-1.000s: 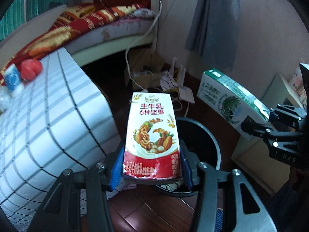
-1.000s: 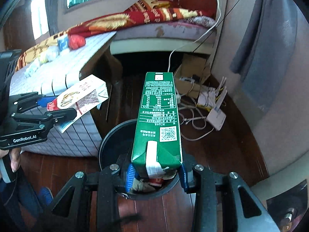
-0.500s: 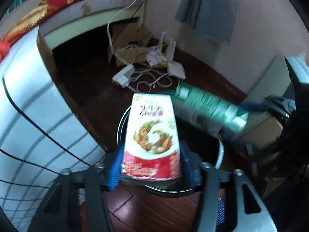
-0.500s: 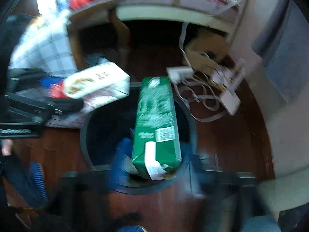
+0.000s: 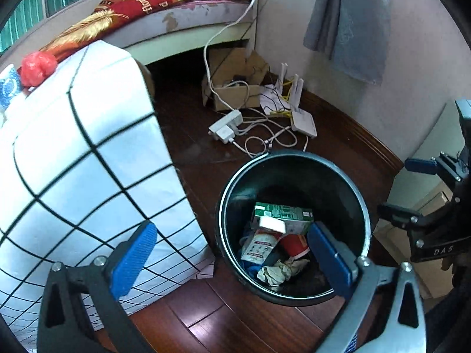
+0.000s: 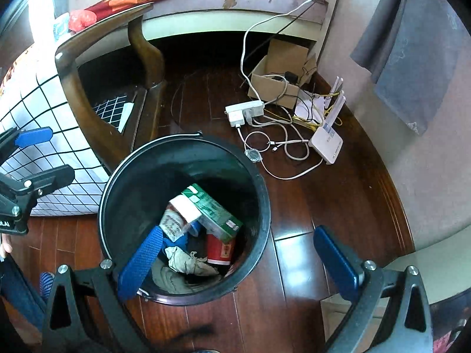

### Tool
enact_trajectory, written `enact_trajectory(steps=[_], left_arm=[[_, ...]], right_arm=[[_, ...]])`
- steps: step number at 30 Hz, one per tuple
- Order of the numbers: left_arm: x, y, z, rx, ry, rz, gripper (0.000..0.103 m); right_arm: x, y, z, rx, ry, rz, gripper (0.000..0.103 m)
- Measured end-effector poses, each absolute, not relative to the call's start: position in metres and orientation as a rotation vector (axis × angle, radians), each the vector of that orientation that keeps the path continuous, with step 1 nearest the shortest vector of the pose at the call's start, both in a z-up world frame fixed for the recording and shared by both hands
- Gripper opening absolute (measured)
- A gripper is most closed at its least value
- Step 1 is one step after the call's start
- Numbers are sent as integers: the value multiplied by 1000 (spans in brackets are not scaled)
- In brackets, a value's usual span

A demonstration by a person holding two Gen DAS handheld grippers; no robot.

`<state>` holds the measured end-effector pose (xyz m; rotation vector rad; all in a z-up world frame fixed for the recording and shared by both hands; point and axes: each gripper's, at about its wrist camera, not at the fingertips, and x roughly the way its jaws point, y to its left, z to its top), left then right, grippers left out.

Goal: Collect trash
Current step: 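Withdraw both open tools from the bin back toward the table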

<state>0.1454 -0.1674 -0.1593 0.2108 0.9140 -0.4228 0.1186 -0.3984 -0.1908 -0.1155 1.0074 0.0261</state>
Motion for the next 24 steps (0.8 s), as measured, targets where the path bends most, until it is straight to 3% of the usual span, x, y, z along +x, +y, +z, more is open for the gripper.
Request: enact_trajectory(steps=[24], left_arm=[[125,-129,-123,159,837,-328,103]], right_arm=[[102,-362,-146,-116,907,75,103]])
